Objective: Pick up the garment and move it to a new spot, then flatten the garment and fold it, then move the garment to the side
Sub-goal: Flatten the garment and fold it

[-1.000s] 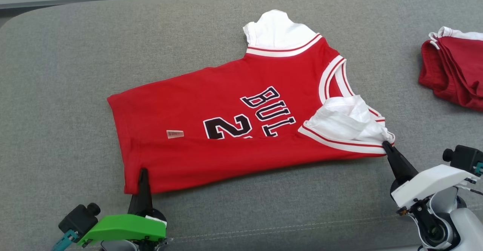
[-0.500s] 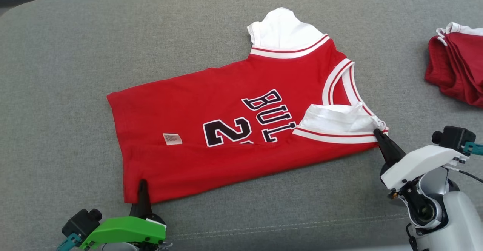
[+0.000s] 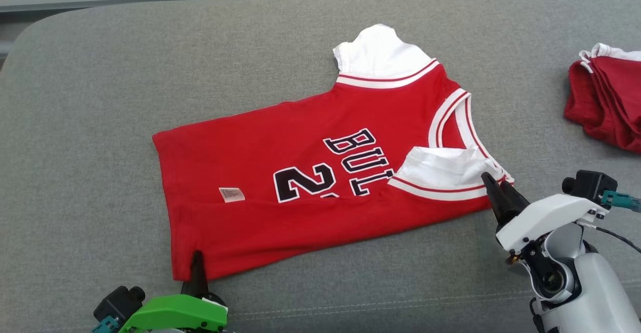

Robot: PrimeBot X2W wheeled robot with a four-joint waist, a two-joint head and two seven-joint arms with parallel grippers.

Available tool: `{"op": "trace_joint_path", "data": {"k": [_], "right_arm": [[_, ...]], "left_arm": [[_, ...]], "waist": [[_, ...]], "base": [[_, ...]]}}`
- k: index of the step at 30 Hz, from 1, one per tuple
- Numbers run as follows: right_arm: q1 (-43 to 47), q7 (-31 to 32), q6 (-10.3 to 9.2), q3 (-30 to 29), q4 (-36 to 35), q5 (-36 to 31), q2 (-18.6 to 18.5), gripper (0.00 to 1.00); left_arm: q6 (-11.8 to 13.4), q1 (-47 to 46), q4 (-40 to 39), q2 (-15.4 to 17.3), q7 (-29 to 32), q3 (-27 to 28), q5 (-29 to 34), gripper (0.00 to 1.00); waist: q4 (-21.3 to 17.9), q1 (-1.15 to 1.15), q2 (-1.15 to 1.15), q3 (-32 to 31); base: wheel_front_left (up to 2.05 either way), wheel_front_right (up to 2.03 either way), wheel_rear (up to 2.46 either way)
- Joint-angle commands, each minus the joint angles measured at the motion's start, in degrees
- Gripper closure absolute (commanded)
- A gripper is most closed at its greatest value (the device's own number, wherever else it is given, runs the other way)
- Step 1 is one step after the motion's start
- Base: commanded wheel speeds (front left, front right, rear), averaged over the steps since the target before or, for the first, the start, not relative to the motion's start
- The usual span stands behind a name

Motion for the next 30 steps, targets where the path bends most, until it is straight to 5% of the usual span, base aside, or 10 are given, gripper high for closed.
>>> {"op": "trace_joint_path", "data": {"k": [1,9,18,30], "right_arm": [[1.0,-0.5,0.0,-0.1,-0.5,0.3,-0.3,0.0],[5.3,-1.7,0.0,-2.0,-4.2,0.7,-3.0,0.0],[4.4,-3.6,0.0,-0.8,2.1,-0.8,-5.2,0.0],[0.1,-6.3,0.0,4.0,8.4,4.9,-5.8,0.0]], "left_arm": [[-0.4,0.7,0.3,0.2,-0.2,0.1,-0.1,1.0],[-0.2,1.1,-0.4,0.7,-0.6,0.2,0.7,1.0],[0.4,-0.6,-2.1,1.1,0.2,-0.5,1.5,1.0],[0.8,-1.3,-2.8,1.2,0.2,-0.6,1.6,1.0]], "waist": [[-0.5,0.0,0.0,-0.5],[-2.2,0.0,0.0,-1.3],[-1.3,0.0,0.0,0.5],[0.5,0.0,0.0,1.3]], "base": [[0.0,0.0,0.0],[0.0,0.0,0.0],[0.0,0.0,0.0],[0.0,0.0,0.0]]}}
